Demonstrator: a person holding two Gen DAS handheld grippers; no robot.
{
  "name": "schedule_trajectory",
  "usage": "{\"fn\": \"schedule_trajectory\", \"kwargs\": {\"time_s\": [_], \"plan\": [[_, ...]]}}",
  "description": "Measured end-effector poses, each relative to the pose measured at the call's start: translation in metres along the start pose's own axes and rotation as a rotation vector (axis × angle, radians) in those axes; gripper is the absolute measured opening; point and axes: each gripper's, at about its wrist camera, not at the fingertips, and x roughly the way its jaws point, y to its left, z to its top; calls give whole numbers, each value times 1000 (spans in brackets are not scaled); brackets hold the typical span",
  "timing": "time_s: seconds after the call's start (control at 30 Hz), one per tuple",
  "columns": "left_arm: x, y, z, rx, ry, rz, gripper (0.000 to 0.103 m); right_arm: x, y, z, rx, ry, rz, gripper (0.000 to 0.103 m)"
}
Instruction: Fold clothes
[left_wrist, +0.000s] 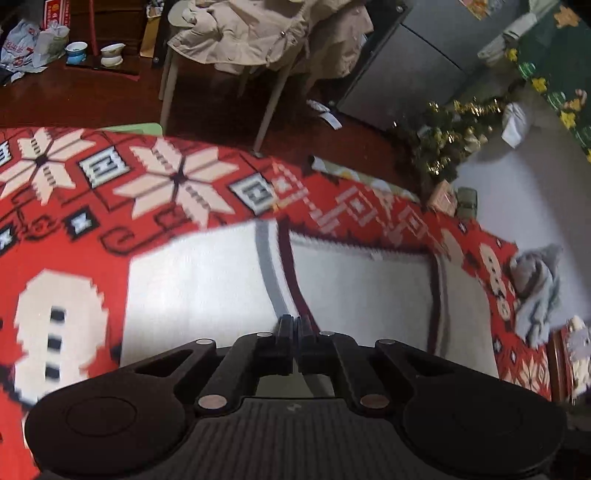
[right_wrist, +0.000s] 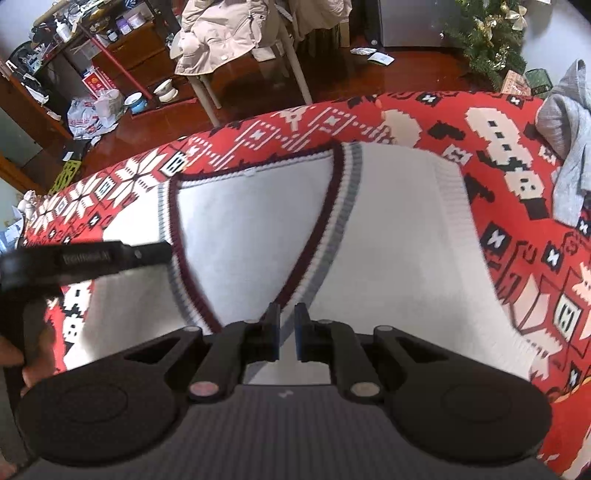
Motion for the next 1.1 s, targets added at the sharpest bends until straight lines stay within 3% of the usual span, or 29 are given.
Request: {"fn": "schedule_trajectory", "kwargs": {"time_s": [0.13, 0.23, 0.43, 0.53, 0.67, 0.87, 0.97, 1.1], "plan": [[4, 7, 20, 13, -21, 2, 4, -3, -14, 10, -1, -14, -15, 10], [7, 11, 34, 36, -34, 3, 4, -2, -24, 22, -49, -17, -23, 16], [11, 17, 52, 207, 29, 11, 5, 6, -46, 62, -240, -24, -30, 27], [11, 23, 57, 263, 63, 28, 6, 16, -60, 88, -319, -9, -23, 27], [7, 25, 60, 371, 78, 26, 20, 32, -70, 124, -463, 22, -3, 29], [8, 20, 67, 554, 156, -38, 29, 52, -63, 153, -730, 126, 90, 29], [13, 20, 73, 576, 201, -69, 29, 62, -57, 161, -808, 179, 117, 29], [25, 21, 81, 561, 261, -105, 29, 70, -54, 169, -809, 232, 152, 28]]}}
